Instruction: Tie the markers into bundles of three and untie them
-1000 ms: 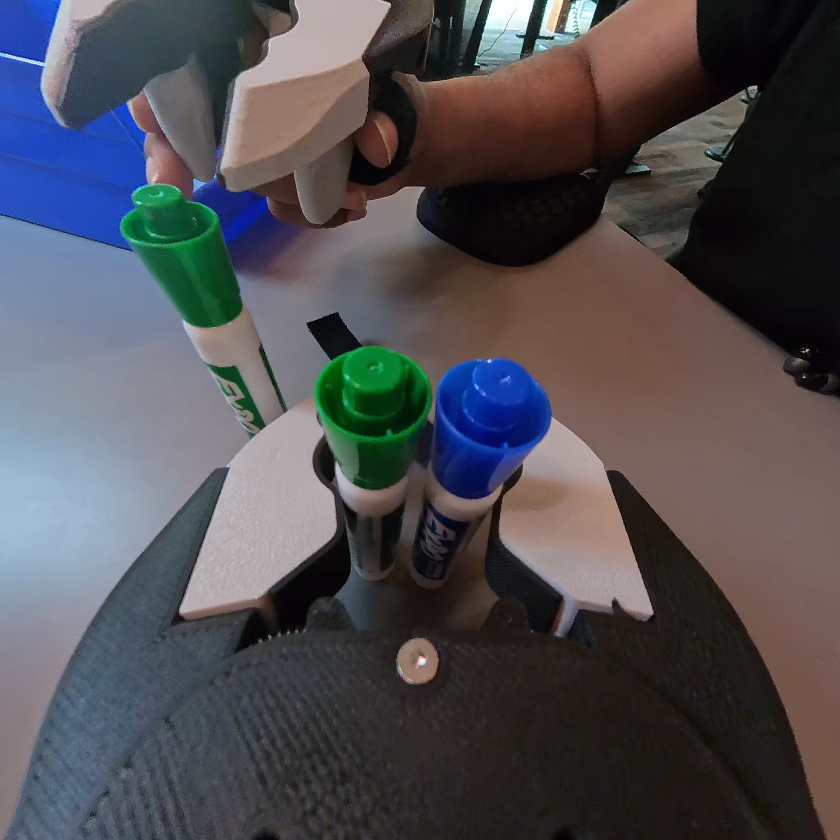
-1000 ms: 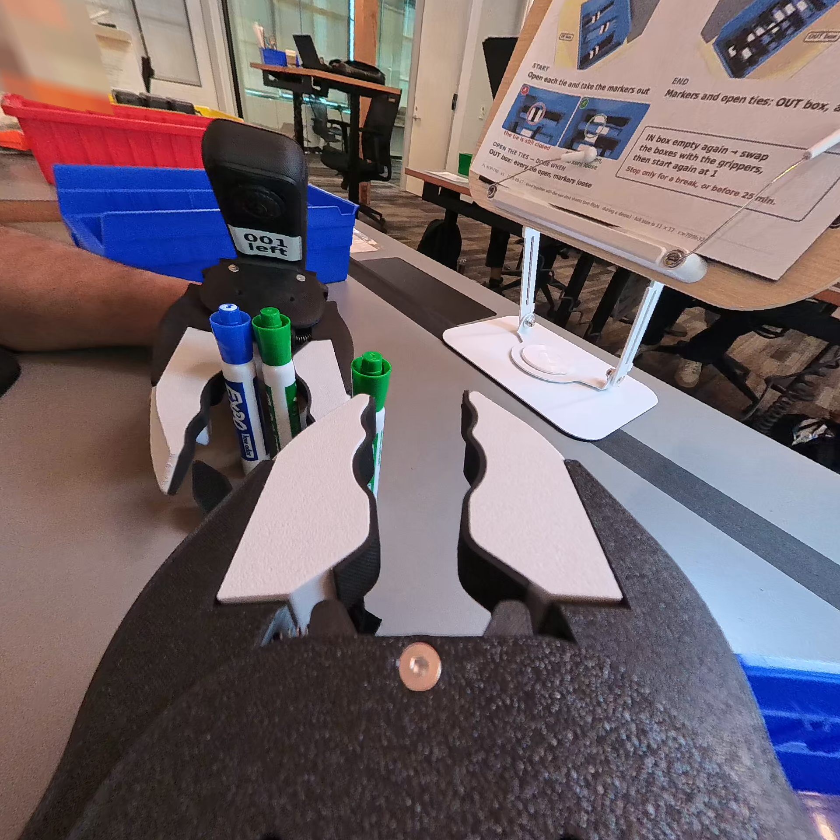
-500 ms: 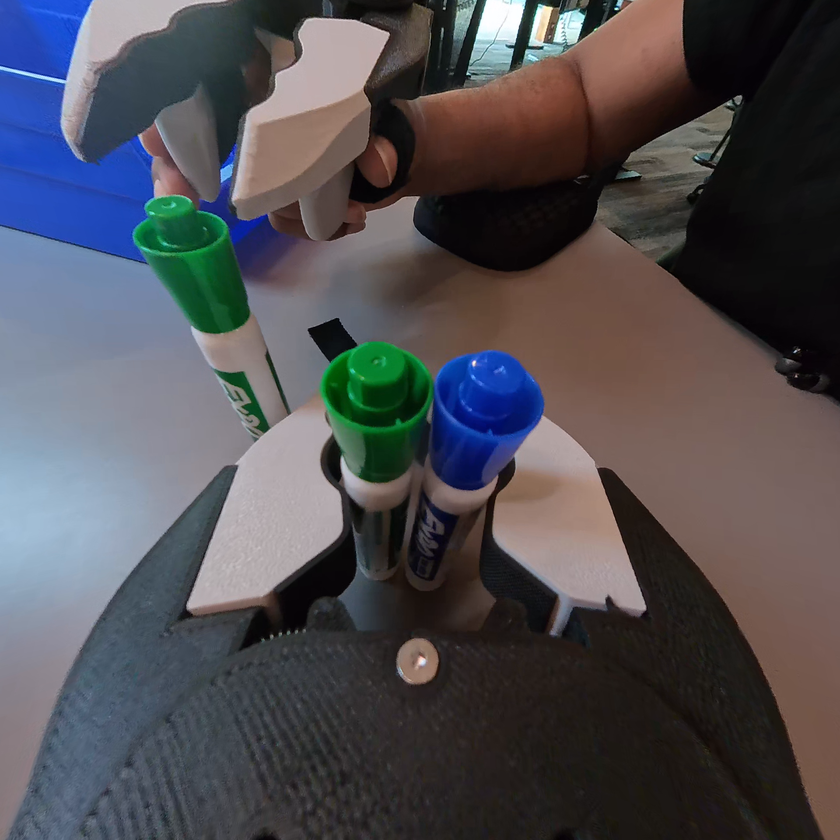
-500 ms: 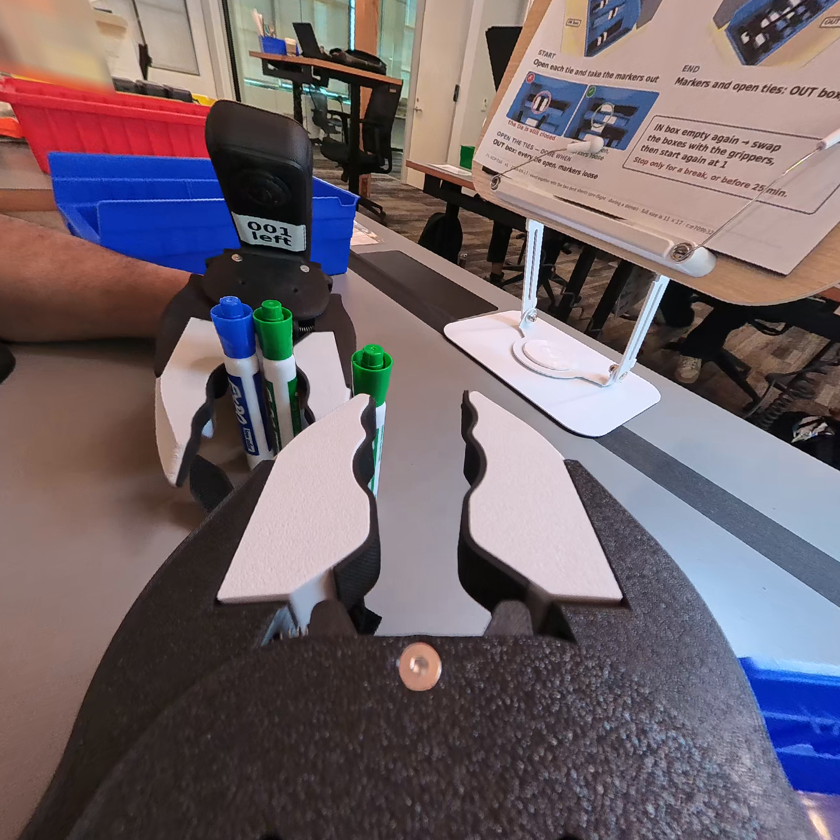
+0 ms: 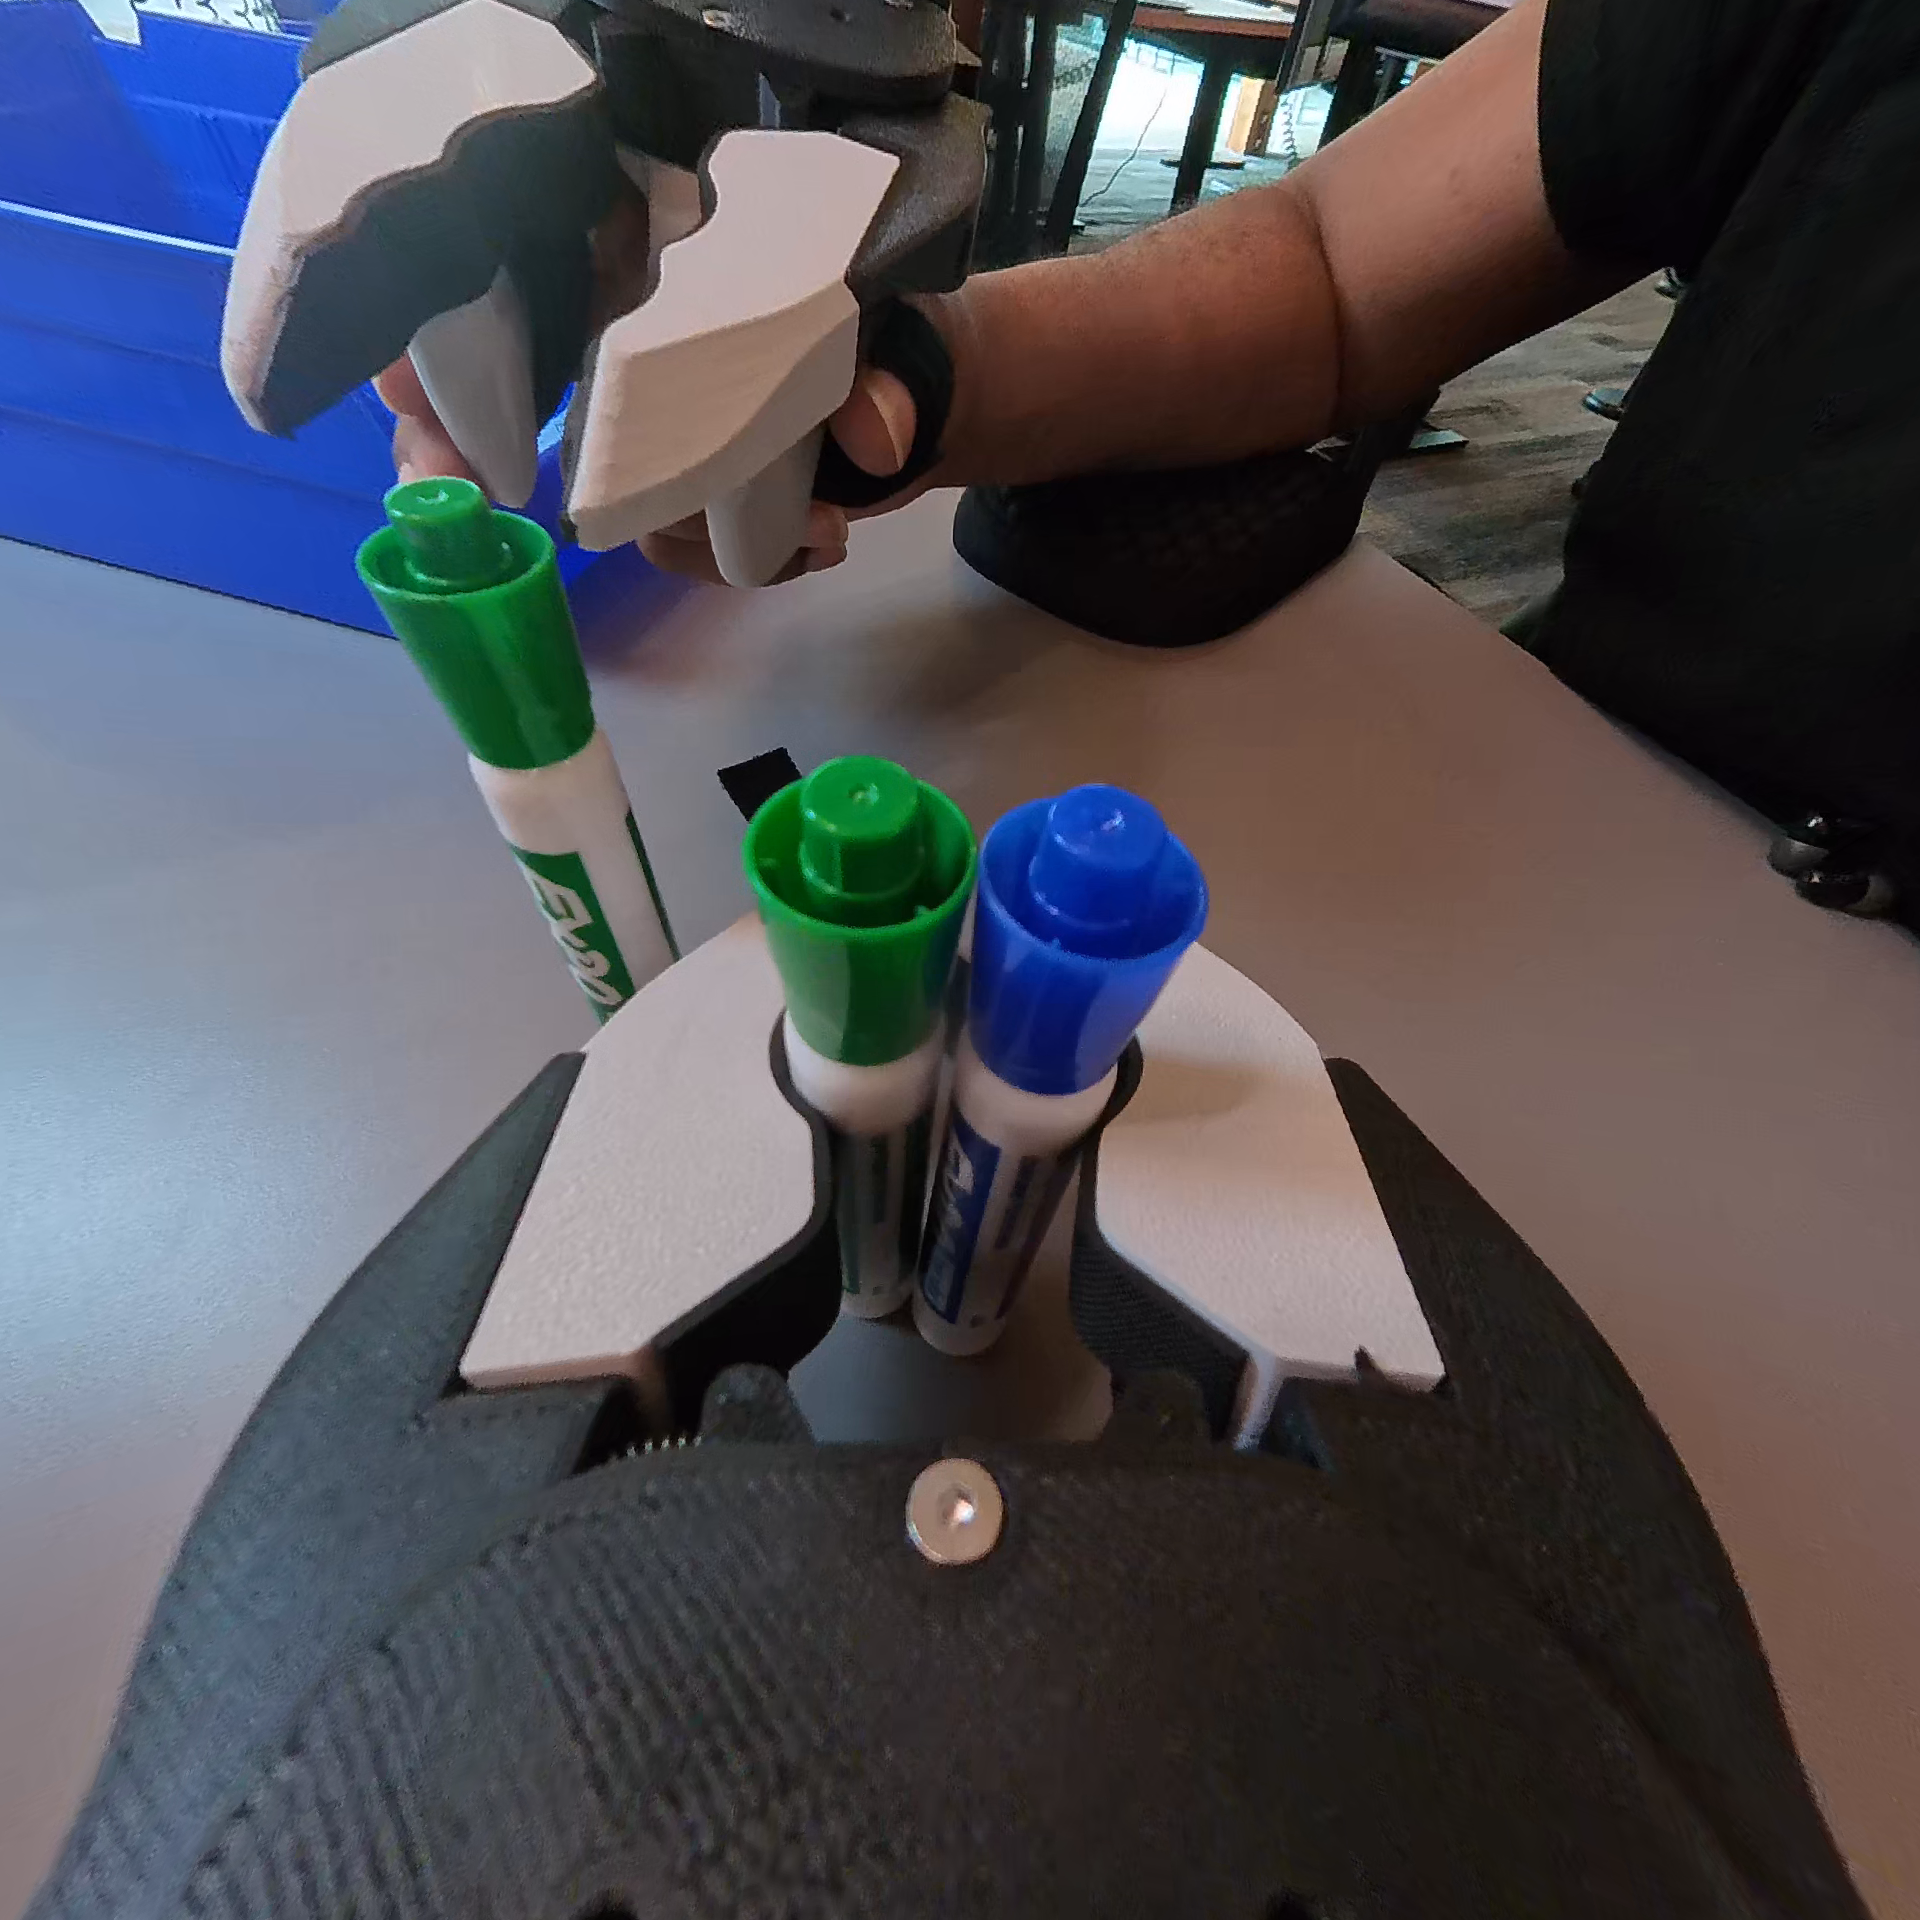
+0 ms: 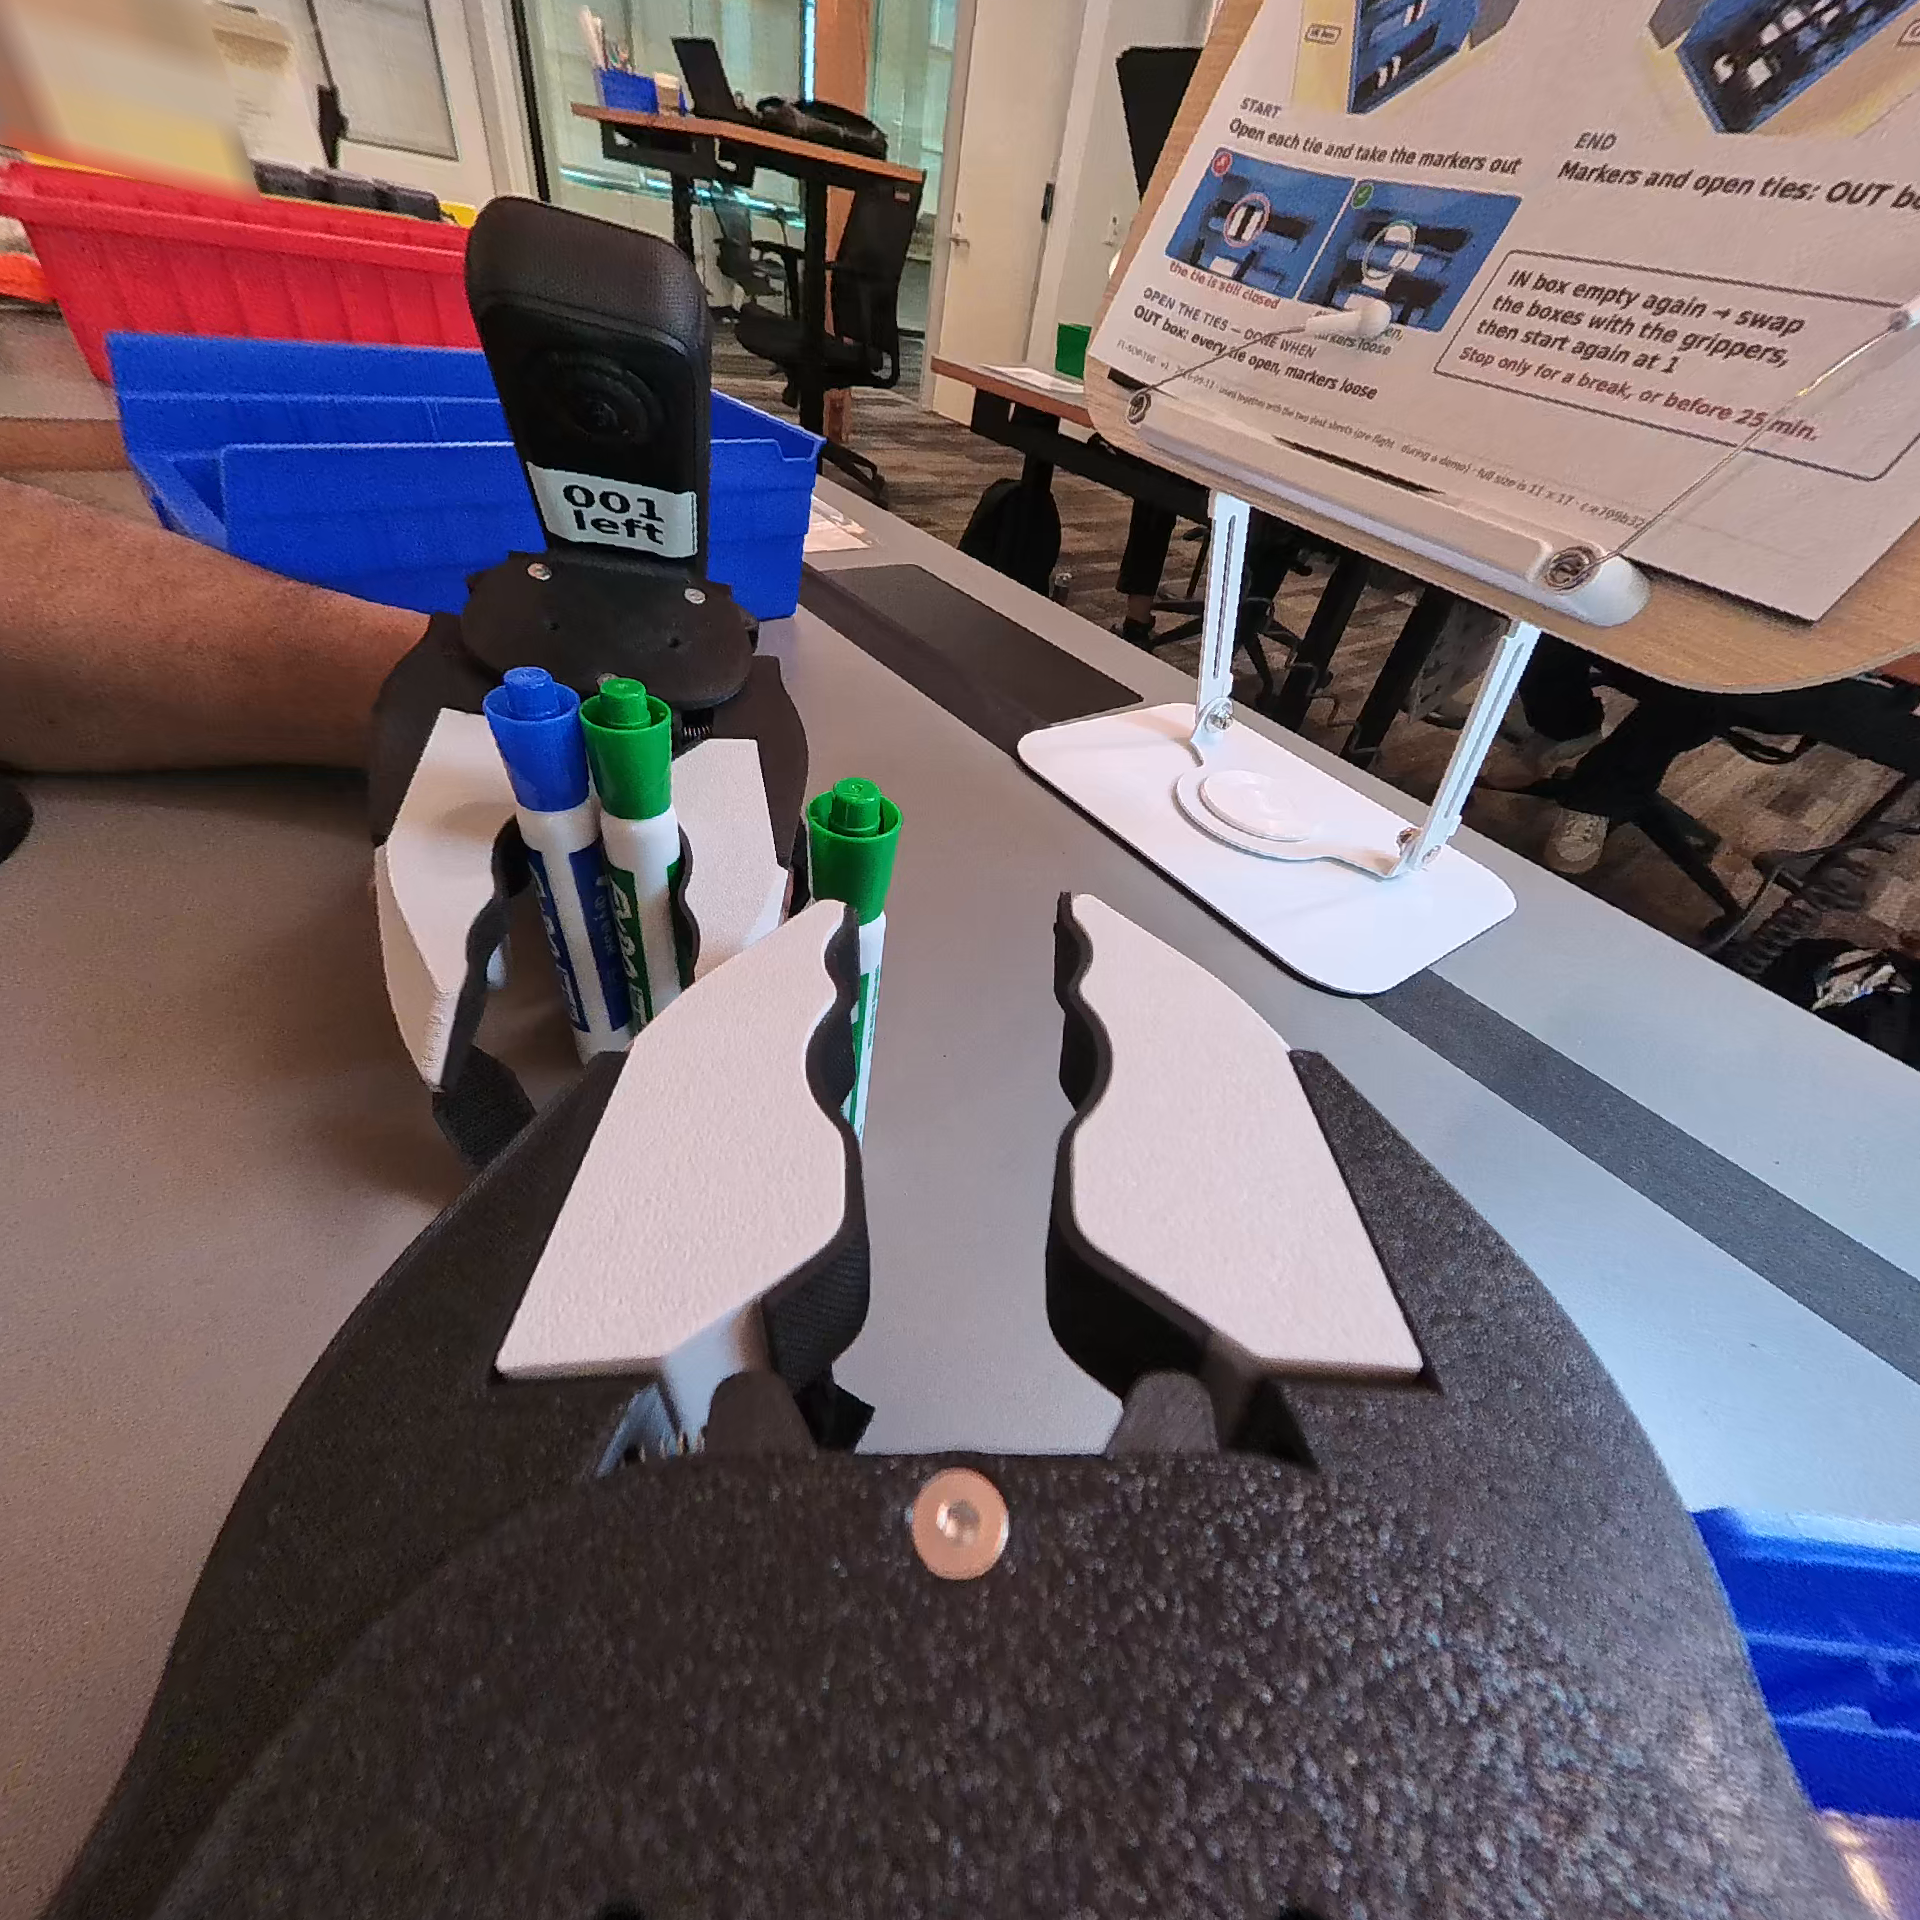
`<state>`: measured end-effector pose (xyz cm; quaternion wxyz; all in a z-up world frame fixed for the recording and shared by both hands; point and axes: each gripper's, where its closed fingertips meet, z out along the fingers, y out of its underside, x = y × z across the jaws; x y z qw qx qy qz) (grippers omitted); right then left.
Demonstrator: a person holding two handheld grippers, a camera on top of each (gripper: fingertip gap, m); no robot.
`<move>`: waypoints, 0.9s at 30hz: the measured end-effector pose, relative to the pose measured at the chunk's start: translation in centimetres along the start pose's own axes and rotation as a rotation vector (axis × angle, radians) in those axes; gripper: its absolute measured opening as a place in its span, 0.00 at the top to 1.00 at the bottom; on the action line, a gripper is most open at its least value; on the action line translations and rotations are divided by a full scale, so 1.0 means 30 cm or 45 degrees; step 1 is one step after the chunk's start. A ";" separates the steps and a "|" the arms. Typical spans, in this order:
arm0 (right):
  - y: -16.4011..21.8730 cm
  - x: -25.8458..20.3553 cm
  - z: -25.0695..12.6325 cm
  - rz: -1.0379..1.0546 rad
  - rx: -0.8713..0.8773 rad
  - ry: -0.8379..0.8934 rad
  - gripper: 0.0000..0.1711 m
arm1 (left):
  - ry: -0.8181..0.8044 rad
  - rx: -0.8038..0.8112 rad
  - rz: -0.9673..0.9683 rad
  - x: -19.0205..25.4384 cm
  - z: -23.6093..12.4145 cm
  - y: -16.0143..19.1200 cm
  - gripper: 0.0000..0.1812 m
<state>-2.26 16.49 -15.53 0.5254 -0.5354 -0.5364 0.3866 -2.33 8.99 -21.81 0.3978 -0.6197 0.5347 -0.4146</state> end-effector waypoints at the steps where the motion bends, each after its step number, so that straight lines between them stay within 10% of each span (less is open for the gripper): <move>1: 0.000 0.000 0.000 0.000 0.000 0.000 0.79 | 0.000 0.000 -0.001 0.000 0.000 0.000 0.72; 27: -0.111 -0.105 -0.026 -0.017 0.112 -0.164 0.79 | 0.221 0.225 -0.001 0.036 -0.032 -0.077 0.70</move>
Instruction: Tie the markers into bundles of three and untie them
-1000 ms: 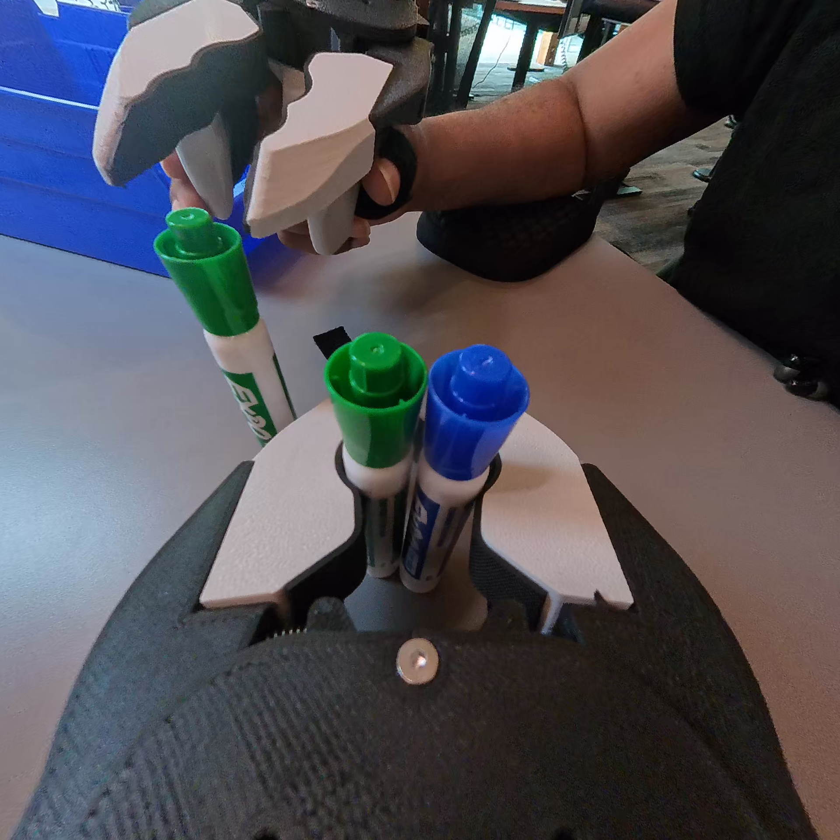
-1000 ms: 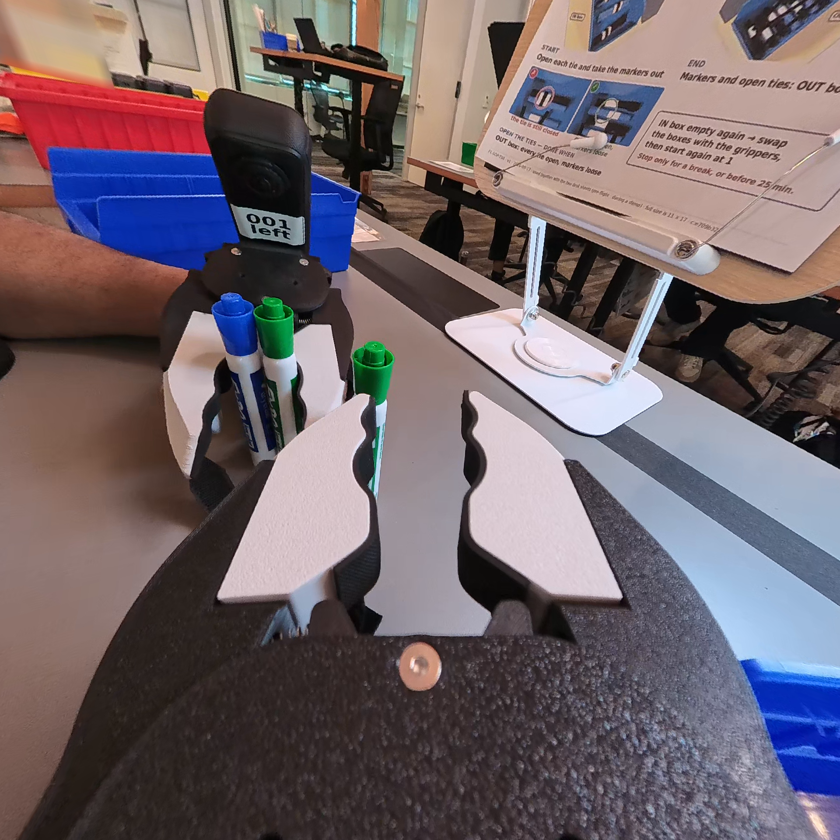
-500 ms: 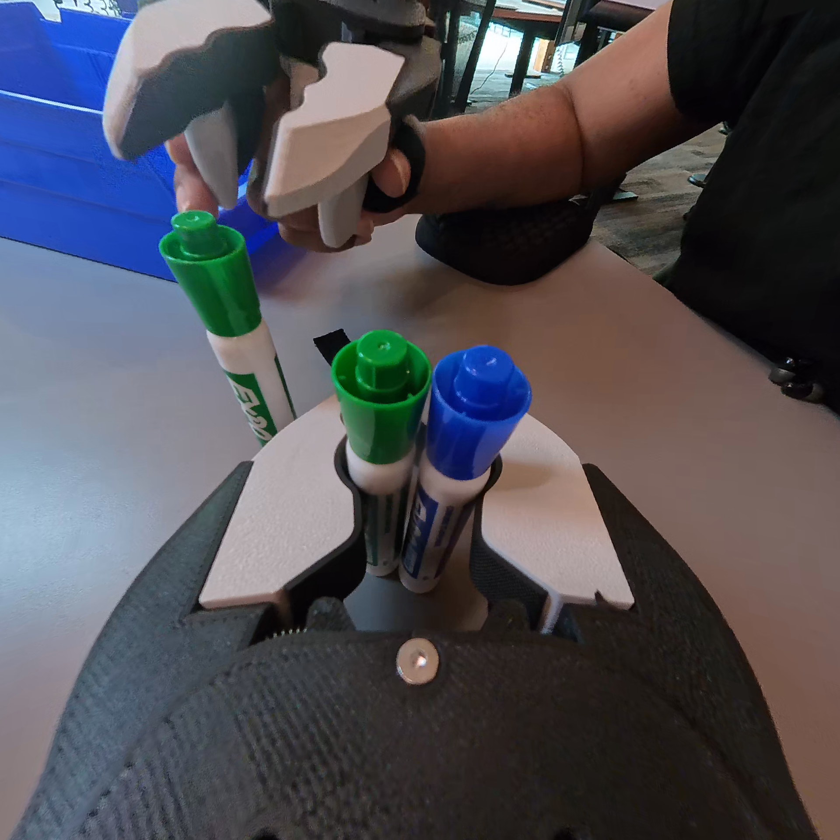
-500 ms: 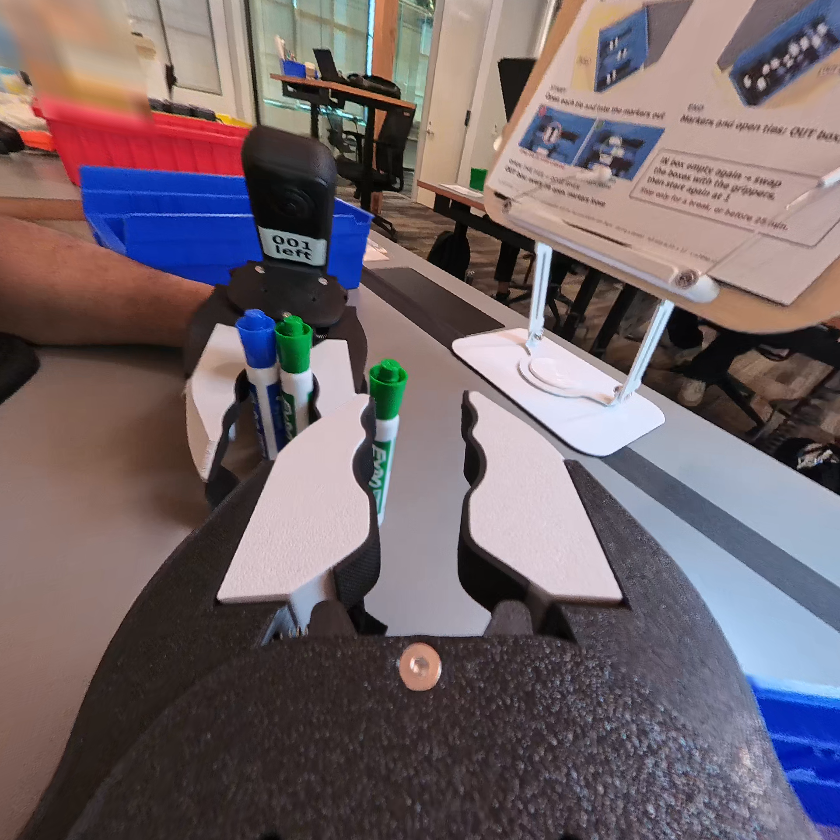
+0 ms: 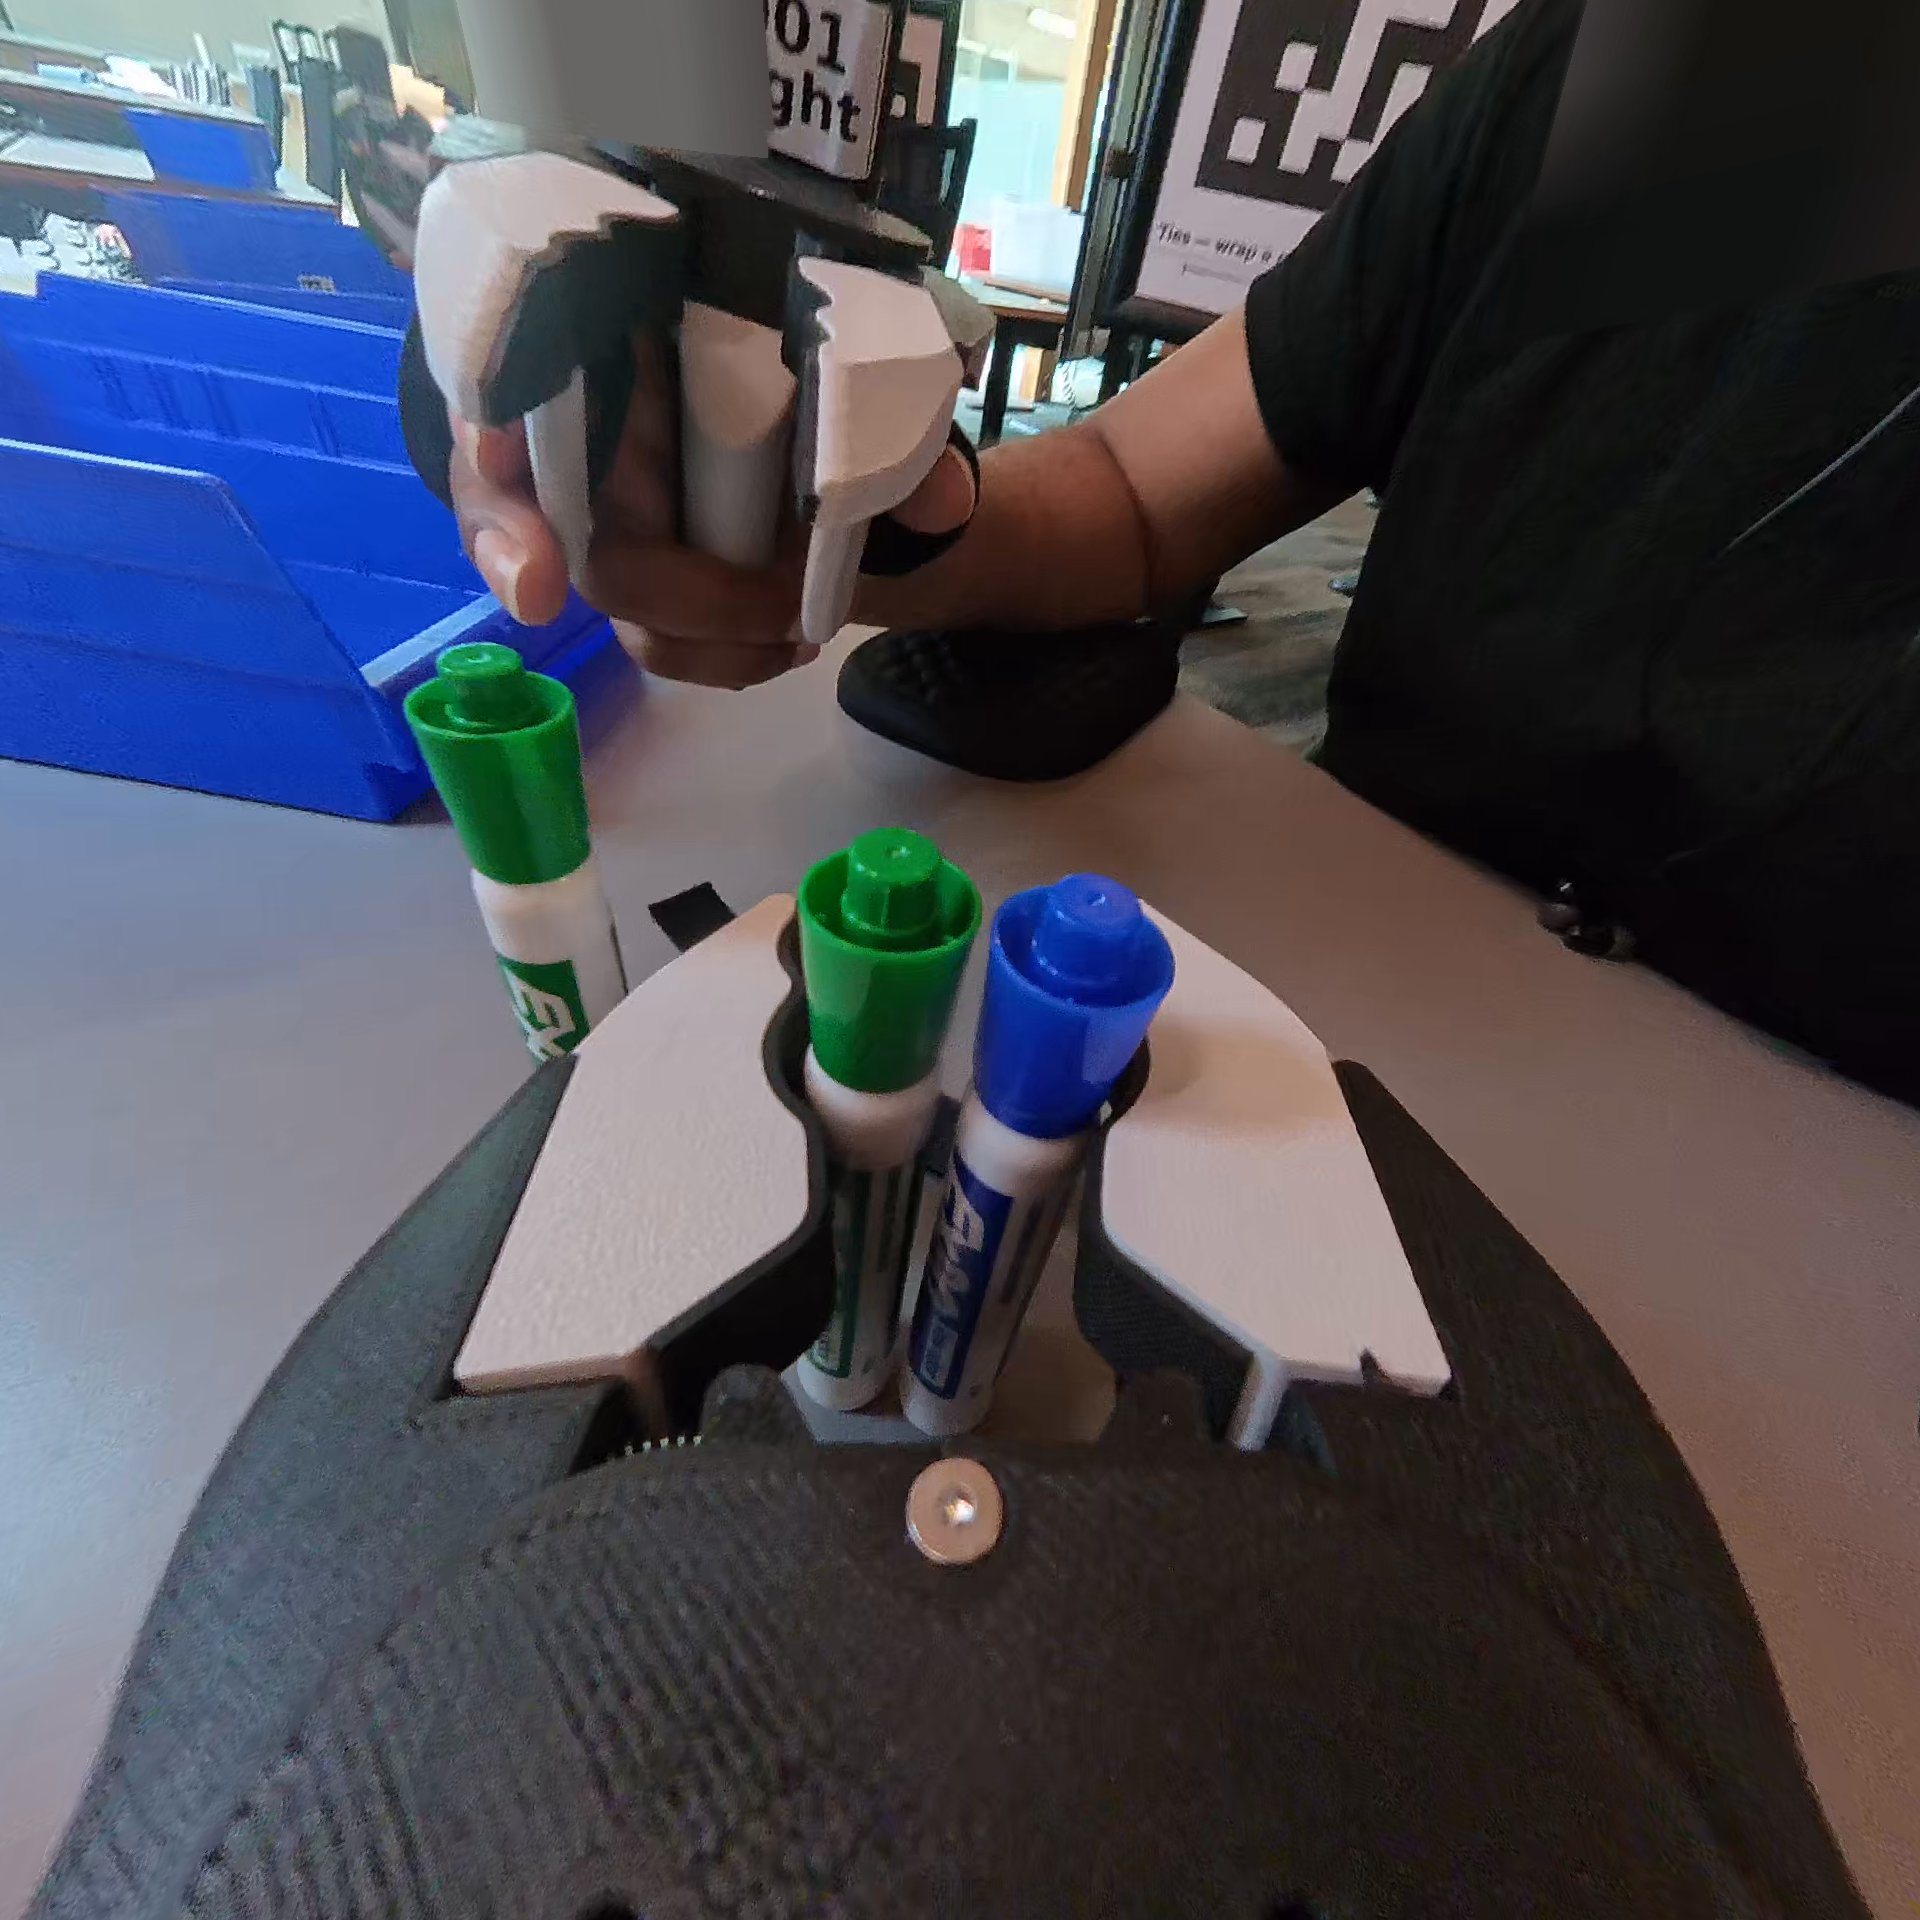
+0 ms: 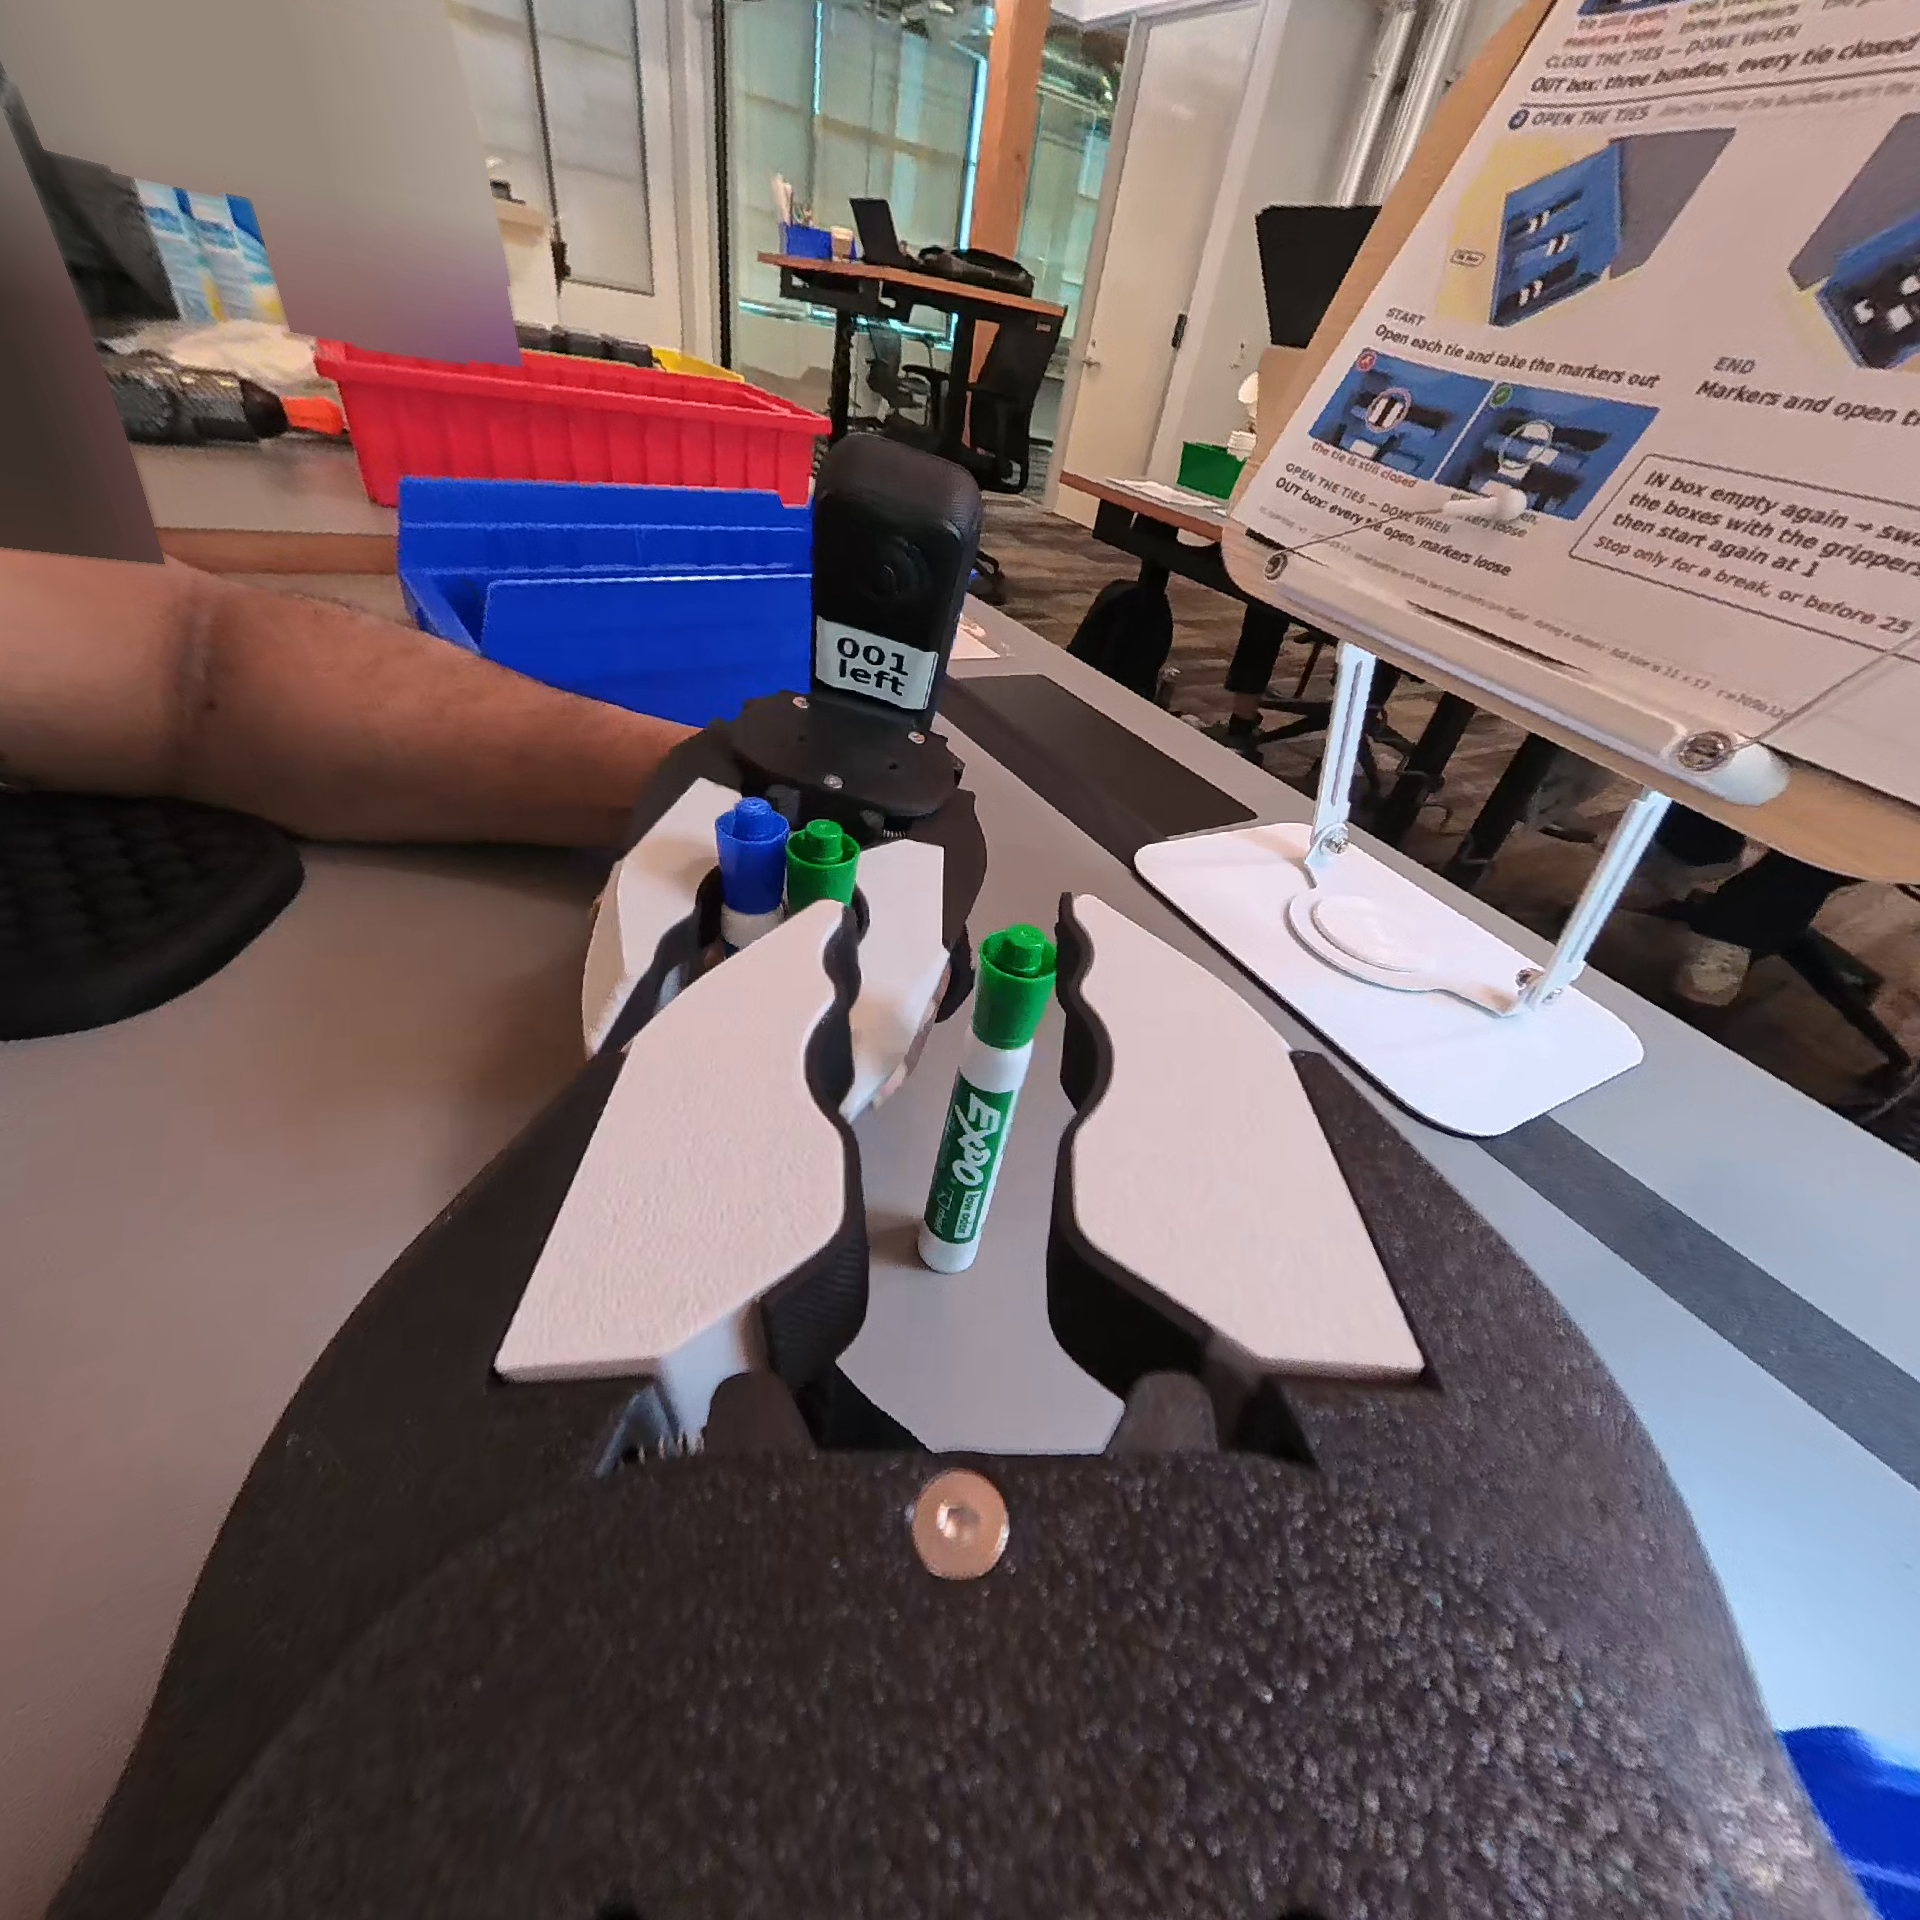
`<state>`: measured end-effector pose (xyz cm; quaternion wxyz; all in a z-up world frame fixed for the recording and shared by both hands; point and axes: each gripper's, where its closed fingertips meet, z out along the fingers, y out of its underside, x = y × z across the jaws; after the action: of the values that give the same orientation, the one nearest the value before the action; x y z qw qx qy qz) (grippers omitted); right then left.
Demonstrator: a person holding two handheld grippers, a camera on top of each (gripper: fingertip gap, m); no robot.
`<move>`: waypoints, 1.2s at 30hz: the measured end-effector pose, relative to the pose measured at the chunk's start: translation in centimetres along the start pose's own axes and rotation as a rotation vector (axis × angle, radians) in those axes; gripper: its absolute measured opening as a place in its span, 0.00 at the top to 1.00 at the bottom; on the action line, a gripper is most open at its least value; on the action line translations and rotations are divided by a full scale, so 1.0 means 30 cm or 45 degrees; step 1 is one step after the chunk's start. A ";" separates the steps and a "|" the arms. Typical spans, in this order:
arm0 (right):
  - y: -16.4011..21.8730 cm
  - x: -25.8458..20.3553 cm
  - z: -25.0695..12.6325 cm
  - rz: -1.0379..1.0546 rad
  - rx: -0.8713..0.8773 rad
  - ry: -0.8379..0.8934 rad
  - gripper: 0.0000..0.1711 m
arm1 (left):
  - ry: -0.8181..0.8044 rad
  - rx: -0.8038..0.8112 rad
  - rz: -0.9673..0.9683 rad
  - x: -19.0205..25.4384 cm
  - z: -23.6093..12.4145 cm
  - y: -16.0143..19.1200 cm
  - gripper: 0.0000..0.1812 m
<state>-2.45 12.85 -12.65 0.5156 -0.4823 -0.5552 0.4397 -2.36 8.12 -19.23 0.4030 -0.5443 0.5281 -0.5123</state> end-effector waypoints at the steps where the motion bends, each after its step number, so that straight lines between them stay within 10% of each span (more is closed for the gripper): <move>1: 0.001 0.003 -0.001 0.002 0.000 0.003 0.79 | 0.018 0.010 -0.006 0.004 -0.002 -0.003 0.70; 36: 0.021 0.003 0.002 -0.020 -0.021 -0.003 0.79 | 0.019 0.001 0.040 0.005 0.011 -0.002 0.92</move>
<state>-2.46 13.03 -13.25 0.5145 -0.4815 -0.5631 0.4317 -2.05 7.94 -19.19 0.4073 -0.5321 0.5393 -0.5101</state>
